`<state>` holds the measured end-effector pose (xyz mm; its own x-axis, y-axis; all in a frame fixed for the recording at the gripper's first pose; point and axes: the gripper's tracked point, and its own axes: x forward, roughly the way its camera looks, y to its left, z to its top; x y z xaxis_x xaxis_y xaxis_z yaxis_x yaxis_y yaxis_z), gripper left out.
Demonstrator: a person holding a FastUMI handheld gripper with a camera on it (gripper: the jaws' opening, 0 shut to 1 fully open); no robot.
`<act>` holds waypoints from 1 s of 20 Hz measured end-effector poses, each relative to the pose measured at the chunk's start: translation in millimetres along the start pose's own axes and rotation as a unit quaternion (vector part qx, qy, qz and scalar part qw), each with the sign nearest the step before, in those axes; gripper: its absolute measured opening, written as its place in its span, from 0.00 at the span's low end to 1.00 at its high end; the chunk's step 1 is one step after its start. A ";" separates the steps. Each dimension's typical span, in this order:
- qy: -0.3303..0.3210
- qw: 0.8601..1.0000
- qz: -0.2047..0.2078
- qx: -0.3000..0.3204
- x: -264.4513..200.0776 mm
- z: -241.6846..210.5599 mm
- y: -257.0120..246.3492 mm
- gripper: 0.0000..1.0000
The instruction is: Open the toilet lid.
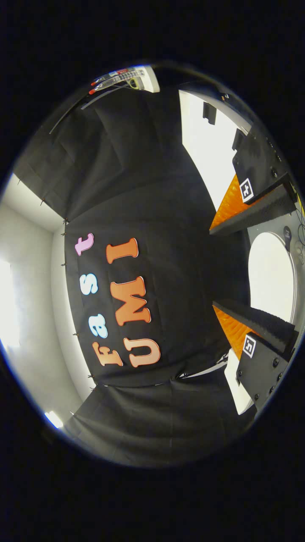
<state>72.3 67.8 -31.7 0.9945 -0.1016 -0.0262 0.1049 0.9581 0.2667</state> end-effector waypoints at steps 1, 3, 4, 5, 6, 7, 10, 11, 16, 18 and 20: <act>0.007 1.000 -0.011 0.006 6.2 -7.7 -6.6 0.97; 0.021 0.999 -0.028 0.028 15.0 -25.2 -17.3 0.97; 0.030 0.998 -0.036 0.043 17.3 -36.1 -22.7 0.98; 0.041 0.997 -0.042 0.056 19.4 -50.2 -26.9 0.98; 0.051 0.995 -0.051 0.066 22.6 -63.5 -34.4 0.98; 0.061 0.994 -0.057 0.075 24.0 -76.6 -42.0 0.98; 0.096 0.988 -0.073 0.095 28.0 -115.9 -58.7 0.98; 0.109 0.986 -0.077 0.101 26.0 -128.6 -63.7 0.99; 0.157 0.974 -0.098 0.131 24.5 -181.5 -85.9 0.98; 0.180 0.967 -0.102 0.149 23.1 -202.7 -88.6 0.99; 0.210 0.956 -0.111 0.170 17.7 -225.1 -93.0 0.99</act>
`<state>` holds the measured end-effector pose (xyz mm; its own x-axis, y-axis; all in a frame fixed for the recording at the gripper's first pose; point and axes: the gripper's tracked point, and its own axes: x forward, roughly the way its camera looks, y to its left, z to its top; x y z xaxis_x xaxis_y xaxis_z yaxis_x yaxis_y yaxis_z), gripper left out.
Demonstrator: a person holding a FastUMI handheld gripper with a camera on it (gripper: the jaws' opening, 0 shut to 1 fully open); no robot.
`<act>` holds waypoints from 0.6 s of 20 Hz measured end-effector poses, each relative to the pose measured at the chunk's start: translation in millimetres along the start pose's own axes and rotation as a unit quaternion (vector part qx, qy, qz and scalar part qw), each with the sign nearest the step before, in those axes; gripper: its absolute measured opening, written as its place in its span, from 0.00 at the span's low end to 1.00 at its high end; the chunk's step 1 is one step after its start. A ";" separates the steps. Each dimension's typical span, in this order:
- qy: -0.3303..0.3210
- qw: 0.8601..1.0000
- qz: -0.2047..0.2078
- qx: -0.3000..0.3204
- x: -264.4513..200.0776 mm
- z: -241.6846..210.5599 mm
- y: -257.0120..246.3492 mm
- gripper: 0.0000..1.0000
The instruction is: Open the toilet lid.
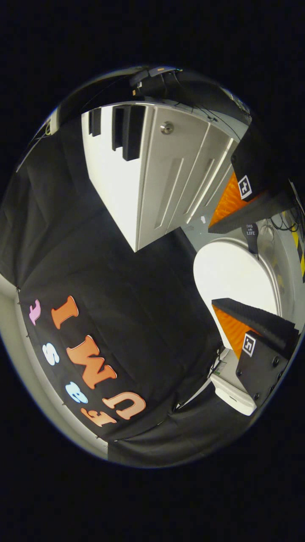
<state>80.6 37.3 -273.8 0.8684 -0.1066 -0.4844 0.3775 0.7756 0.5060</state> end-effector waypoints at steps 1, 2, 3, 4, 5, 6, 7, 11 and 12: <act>0.019 1.000 -0.003 0.010 0.5 -9.3 -3.8 0.99; 0.031 0.999 -0.007 0.021 2.8 -15.9 -8.7 0.99; 0.040 0.999 -0.013 0.032 3.2 -20.1 -13.5 0.99; 0.048 0.998 -0.021 0.044 6.2 -23.4 -19.6 0.99; 0.055 0.996 -0.030 0.059 10.6 -28.2 -27.5 0.99; 0.061 0.995 -0.038 0.076 15.1 -32.5 -34.0 0.99; 0.070 0.992 -0.043 0.094 16.9 -38.3 -39.0 0.99; 0.124 0.981 -0.058 0.141 9.6 -72.0 -55.3 0.98; 0.127 0.978 -0.065 0.149 9.9 -76.4 -63.0 0.98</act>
<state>40.9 34.9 -365.0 0.7130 -0.0043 -0.7011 0.5895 0.5451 0.5961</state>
